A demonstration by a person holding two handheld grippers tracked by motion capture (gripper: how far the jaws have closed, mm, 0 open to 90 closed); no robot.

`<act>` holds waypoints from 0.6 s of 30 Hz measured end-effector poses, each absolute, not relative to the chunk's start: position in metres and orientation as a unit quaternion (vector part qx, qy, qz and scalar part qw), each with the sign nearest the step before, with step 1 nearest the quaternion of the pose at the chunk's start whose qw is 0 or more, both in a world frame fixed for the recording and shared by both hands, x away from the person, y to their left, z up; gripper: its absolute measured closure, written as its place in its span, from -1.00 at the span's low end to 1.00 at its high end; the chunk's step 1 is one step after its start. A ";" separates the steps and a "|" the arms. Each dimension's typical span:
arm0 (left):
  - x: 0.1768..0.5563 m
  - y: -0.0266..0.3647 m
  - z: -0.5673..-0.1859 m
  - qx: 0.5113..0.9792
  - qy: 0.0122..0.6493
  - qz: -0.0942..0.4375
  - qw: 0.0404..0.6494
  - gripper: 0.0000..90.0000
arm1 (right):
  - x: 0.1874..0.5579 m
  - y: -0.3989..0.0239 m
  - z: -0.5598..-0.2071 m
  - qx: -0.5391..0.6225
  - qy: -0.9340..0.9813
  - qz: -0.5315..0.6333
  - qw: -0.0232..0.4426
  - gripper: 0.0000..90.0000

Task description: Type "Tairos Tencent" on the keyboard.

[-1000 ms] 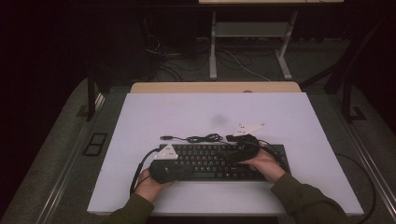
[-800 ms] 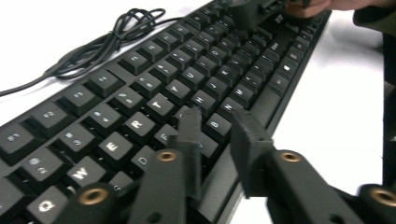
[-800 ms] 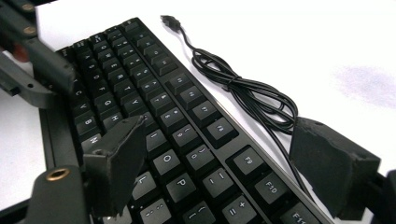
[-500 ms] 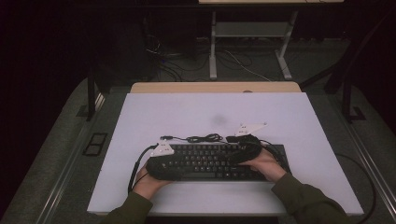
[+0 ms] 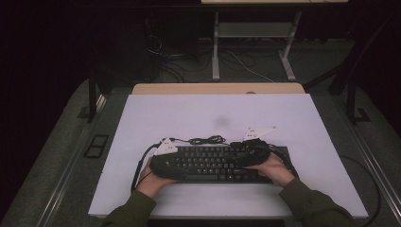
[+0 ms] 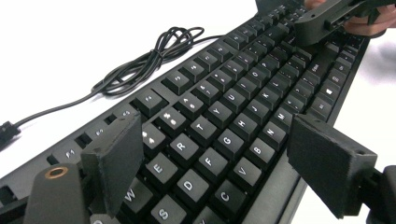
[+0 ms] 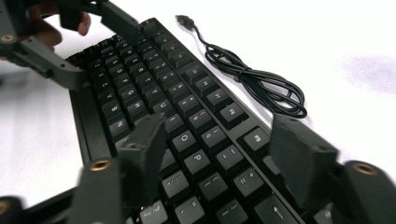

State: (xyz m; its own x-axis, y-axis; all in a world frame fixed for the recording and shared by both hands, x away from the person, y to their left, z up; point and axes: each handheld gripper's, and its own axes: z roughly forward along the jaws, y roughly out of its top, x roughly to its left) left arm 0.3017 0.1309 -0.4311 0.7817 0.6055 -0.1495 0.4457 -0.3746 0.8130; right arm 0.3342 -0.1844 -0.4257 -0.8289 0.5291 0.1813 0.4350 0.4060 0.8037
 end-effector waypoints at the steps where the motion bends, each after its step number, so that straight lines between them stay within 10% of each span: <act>1: 0.303 0.131 -0.431 0.824 0.318 0.087 0.461 -0.61 | 0.333 -0.185 -0.426 0.287 0.838 0.462 0.050 -0.02; 18: 0.321 0.123 -0.432 0.831 0.303 0.086 0.458 -0.62 | 0.318 -0.207 -0.428 0.280 0.848 0.449 0.033 0.93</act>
State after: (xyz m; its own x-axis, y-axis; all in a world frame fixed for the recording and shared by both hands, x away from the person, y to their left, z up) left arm 0.3208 0.1225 -0.4320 0.8010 0.5834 -0.1344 0.4256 -0.3970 0.8132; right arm 0.3182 -0.2071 -0.4283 -0.8411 0.5045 0.1950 0.4447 0.4397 0.7803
